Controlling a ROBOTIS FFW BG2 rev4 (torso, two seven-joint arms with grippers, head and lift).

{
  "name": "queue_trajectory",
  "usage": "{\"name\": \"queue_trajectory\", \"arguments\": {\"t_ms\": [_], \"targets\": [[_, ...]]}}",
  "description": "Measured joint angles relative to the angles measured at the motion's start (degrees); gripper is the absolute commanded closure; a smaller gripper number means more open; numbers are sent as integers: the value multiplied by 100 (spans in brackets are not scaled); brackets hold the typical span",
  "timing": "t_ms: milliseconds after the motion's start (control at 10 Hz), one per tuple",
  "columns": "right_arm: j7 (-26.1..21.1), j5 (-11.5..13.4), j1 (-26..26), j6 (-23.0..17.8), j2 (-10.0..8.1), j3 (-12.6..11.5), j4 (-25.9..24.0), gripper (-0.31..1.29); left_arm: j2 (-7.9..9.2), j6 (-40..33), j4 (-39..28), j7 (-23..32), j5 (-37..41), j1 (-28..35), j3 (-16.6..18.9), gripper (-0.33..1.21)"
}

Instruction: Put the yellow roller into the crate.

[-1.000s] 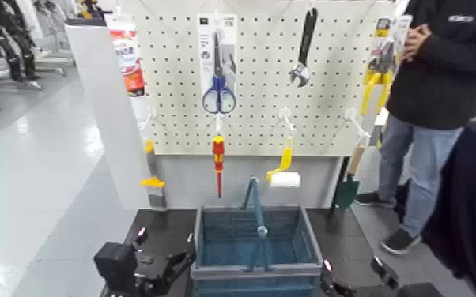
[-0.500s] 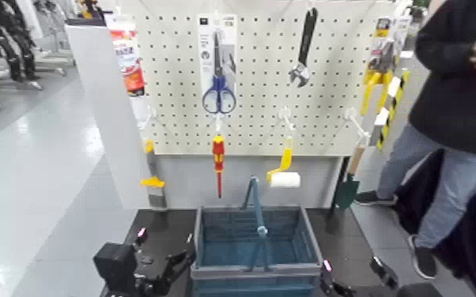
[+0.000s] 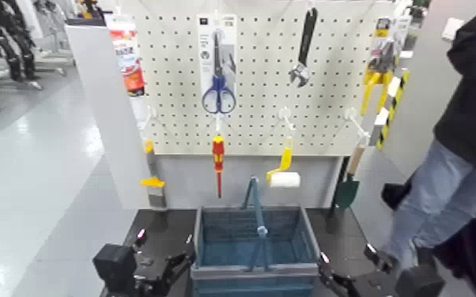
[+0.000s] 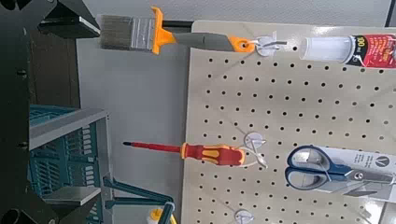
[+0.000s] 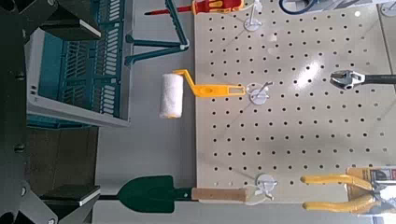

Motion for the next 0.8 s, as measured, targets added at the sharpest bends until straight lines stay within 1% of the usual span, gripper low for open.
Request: {"name": "queue_trajectory", "arguments": {"t_ms": [200, 400, 600, 800], "targets": [[463, -55, -415, 186, -44, -116, 230, 14, -7, -11, 6, 5, 0, -4, 1, 11], [795, -158, -853, 466, -195, -122, 473, 14, -17, -15, 15, 6, -6, -1, 7, 11], [969, -187, -1226, 656, -271, -142, 670, 14, -24, -21, 16, 6, -7, 1, 17, 11], [1224, -238, -1634, 760, -366, -144, 972, 14, -25, -21, 24, 6, -9, -4, 11, 11]]}}
